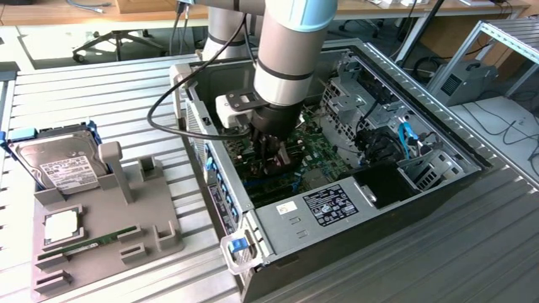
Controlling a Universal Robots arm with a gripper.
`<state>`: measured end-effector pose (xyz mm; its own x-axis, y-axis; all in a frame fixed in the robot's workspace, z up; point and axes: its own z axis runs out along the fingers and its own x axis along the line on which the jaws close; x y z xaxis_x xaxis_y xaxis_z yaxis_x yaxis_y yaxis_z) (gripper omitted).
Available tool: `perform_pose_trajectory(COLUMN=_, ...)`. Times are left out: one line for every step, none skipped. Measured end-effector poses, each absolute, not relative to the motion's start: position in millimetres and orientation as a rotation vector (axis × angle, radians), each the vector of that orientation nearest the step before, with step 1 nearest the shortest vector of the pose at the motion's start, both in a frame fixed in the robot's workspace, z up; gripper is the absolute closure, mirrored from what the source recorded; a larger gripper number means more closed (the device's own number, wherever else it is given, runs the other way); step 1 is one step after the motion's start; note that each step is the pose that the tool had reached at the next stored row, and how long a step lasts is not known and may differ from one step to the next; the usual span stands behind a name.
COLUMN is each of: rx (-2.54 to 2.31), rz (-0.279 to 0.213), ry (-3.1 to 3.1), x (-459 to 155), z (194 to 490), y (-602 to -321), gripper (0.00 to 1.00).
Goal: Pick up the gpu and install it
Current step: 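Insert the gpu into the slot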
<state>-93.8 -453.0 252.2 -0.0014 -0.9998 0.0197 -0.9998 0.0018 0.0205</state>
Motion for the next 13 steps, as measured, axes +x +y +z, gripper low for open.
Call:
perform_pose_trajectory(rx=2.199, rz=0.000, ry=-2.203, x=-93.8, z=253.6, y=-452.3, gripper=0.60)
perform_pose_trajectory(rx=2.199, rz=0.000, ry=-2.203, x=-93.7, z=255.4, y=-451.4, gripper=0.60)
perform_pose_trajectory(rx=2.199, rz=0.001, ry=-2.202, x=-93.7, z=258.8, y=-449.9, gripper=0.60)
perform_pose_trajectory(rx=2.199, rz=0.002, ry=-2.202, x=-93.7, z=262.1, y=-447.7, gripper=0.60)
perform_pose_trajectory(rx=2.198, rz=0.002, ry=-2.202, x=-93.7, z=265.3, y=-445.8, gripper=0.60)
perform_pose_trajectory(rx=2.198, rz=0.003, ry=-2.202, x=-93.7, z=267.8, y=-444.5, gripper=0.60)
perform_pose_trajectory(rx=2.198, rz=0.004, ry=-2.201, x=-93.7, z=270.0, y=-443.4, gripper=0.60)
perform_pose_trajectory(rx=2.198, rz=0.004, ry=-2.201, x=-93.7, z=272.1, y=-442.3, gripper=0.60)
perform_pose_trajectory(rx=2.197, rz=0.005, ry=-2.201, x=-93.7, z=273.6, y=-441.4, gripper=0.60)
perform_pose_trajectory(rx=2.197, rz=0.005, ry=-2.201, x=-93.7, z=274.7, y=-440.8, gripper=0.60)
perform_pose_trajectory(rx=2.197, rz=0.005, ry=-2.201, x=-93.7, z=275.5, y=-440.3, gripper=0.60)
perform_pose_trajectory(rx=2.197, rz=0.005, ry=-2.200, x=-93.7, z=276.5, y=-439.8, gripper=0.60)
perform_pose_trajectory(rx=2.197, rz=0.006, ry=-2.200, x=-93.7, z=278.6, y=-438.9, gripper=0.60)
